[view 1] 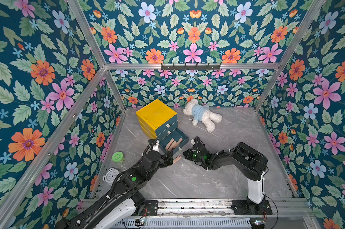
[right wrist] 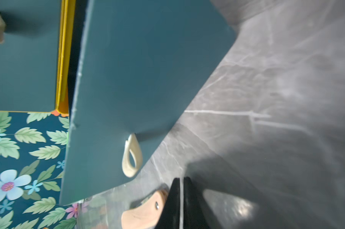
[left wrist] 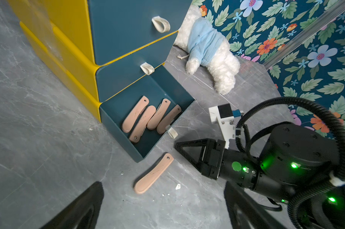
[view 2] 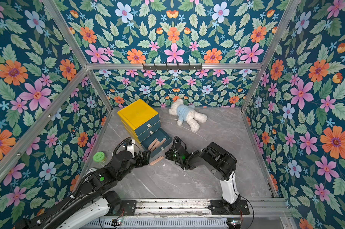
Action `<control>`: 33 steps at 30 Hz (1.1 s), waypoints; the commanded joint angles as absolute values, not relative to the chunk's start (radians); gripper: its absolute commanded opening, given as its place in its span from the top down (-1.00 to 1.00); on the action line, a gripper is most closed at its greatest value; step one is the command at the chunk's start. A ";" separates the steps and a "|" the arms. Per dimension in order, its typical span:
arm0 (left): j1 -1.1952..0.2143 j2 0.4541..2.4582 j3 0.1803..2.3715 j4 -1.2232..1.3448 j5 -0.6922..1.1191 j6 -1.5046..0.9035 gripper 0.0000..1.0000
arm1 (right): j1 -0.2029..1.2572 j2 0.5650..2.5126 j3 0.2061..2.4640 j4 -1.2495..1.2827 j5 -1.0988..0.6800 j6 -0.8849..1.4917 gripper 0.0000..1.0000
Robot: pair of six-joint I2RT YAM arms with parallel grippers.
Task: Place the fruit knives into the drawer by color
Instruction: Pick up the fruit knife from the center of the board.
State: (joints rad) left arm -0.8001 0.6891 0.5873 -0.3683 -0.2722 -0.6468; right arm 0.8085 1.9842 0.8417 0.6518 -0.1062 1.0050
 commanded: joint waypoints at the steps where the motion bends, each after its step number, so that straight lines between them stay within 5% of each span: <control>1: -0.800 0.687 0.586 -0.391 -0.300 -0.648 -0.96 | 0.822 2.010 0.851 0.641 -0.156 1.049 0.81; 13: -0.800 0.658 0.591 -0.419 -0.332 -0.640 -0.97 | 0.952 1.934 0.864 0.500 -0.315 0.934 0.78; 22: -0.800 0.539 0.613 -0.489 -0.437 -0.661 -0.97 | 1.046 1.823 1.007 0.122 -0.157 0.630 0.12; 33: -0.801 0.424 0.673 -0.548 -0.513 -0.675 -0.98 | 1.083 2.027 1.356 -0.327 -0.046 0.475 -0.04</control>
State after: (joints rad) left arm -0.8001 0.4286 0.6613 -0.5201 -0.4751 -0.6640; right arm 1.0748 1.9957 1.2984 -0.1455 -0.0937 0.5442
